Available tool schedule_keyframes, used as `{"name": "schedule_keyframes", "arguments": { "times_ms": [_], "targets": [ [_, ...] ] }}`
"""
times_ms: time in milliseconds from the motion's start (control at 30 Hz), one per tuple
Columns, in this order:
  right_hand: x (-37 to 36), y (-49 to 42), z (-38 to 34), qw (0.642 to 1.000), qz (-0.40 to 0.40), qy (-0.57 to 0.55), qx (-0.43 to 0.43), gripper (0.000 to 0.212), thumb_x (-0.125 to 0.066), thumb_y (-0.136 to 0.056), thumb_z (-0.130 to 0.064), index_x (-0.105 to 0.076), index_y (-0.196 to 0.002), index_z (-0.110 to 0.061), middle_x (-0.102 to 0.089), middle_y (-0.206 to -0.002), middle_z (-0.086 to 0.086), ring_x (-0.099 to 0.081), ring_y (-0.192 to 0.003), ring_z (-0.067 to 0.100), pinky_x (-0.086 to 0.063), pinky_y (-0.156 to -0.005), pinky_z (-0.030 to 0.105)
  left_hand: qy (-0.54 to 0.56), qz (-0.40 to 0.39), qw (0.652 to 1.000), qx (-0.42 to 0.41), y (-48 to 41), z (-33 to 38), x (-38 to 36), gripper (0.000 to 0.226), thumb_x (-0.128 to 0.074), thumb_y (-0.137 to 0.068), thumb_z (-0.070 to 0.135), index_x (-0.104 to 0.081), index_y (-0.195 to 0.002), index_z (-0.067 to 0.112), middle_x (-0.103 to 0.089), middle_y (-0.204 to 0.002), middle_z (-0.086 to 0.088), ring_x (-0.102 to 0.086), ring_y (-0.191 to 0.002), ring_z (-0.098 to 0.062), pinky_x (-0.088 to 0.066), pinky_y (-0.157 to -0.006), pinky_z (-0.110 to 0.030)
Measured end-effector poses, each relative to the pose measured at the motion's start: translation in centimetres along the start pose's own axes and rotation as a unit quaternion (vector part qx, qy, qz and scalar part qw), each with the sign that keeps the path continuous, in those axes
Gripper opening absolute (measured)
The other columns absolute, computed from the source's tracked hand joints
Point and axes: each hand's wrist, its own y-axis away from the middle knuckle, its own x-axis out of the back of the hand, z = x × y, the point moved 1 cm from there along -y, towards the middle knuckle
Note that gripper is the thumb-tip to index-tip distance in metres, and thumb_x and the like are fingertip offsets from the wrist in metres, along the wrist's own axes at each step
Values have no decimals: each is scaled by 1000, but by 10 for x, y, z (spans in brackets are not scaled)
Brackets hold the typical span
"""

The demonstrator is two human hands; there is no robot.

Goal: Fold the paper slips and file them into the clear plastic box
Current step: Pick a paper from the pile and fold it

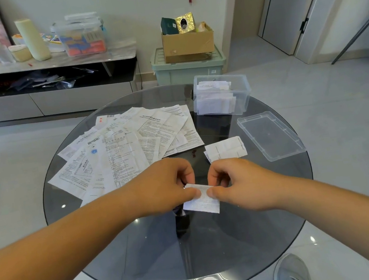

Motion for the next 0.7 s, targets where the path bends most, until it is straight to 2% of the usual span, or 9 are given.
{"name": "schedule_keyframes", "arguments": {
  "times_ms": [67,167,267,333,400,467,533,600,700],
  "targets": [
    [2,-1,2,999,14,-34,1,9,-67,-91,-23,-60,-86,-25,-63,-76,-7,-52,-60,1,-44,-60,21,31,17,999,-6,-3,1,2,15,-77,-84,29,-64,-85,23,-67,-75,4,-59,-62,-3,-49,-60,-23],
    [9,-3,3,995,57,-78,8,11,-69,-90,-20,-59,-91,-24,-64,-76,-4,-53,-61,5,-47,-63,27,62,47,997,-13,-9,5,4,15,-77,-84,26,-63,-87,24,-66,-76,6,-57,-63,-2,-53,-67,-29],
    [24,-8,3,992,109,-62,19,14,-72,-89,-21,-61,-93,-28,-61,-71,-9,-53,-60,3,-46,-60,22,61,102,992,-29,-22,10,4,19,-77,-85,27,-60,-93,30,-66,-83,8,-60,-69,-4,-55,-71,-27],
    [38,-15,5,989,143,-26,6,11,-73,-88,-20,-65,-90,-27,-65,-73,-9,-59,-64,4,-50,-66,24,68,138,987,-46,-33,14,3,25,-76,-86,30,-56,-101,31,-64,-91,11,-62,-78,-4,-53,-73,-22],
    [53,-24,11,982,185,-12,-22,10,-74,-87,-19,-67,-83,-24,-69,-73,-6,-64,-66,7,-53,-66,27,28,162,984,-73,-41,18,-1,29,-71,-90,34,-51,-110,28,-60,-102,15,-59,-88,-2,-48,-76,-18],
    [63,-31,20,974,218,-15,-55,13,-75,-86,-18,-66,-77,-21,-70,-69,-6,-64,-61,5,-48,-59,24,-54,157,980,-112,-46,18,-4,29,-66,-93,34,-51,-116,25,-57,-113,11,-55,-99,-6,-49,-85,-25],
    [64,-38,29,970,230,1,-81,15,-76,-84,-19,-64,-75,-21,-69,-69,-7,-64,-63,8,-46,-58,25,-123,130,973,-146,-50,14,-9,30,-63,-94,37,-56,-120,26,-57,-122,7,-53,-110,-12,-47,-96,-32],
    [58,-43,35,968,229,33,-95,16,-75,-83,-22,-62,-73,-22,-67,-70,-9,-64,-70,15,-51,-66,33,-164,96,968,-162,-53,9,-14,35,-59,-95,43,-58,-127,28,-58,-128,8,-52,-118,-12,-44,-101,-34],
    [48,-45,38,964,220,109,-102,16,-70,-84,-28,-60,-73,-22,-63,-70,-10,-60,-75,14,-48,-81,38,-213,55,961,-167,-54,4,-20,45,-52,-97,50,-54,-139,32,-54,-138,9,-46,-127,-12,-41,-106,-37]
  ]
}}
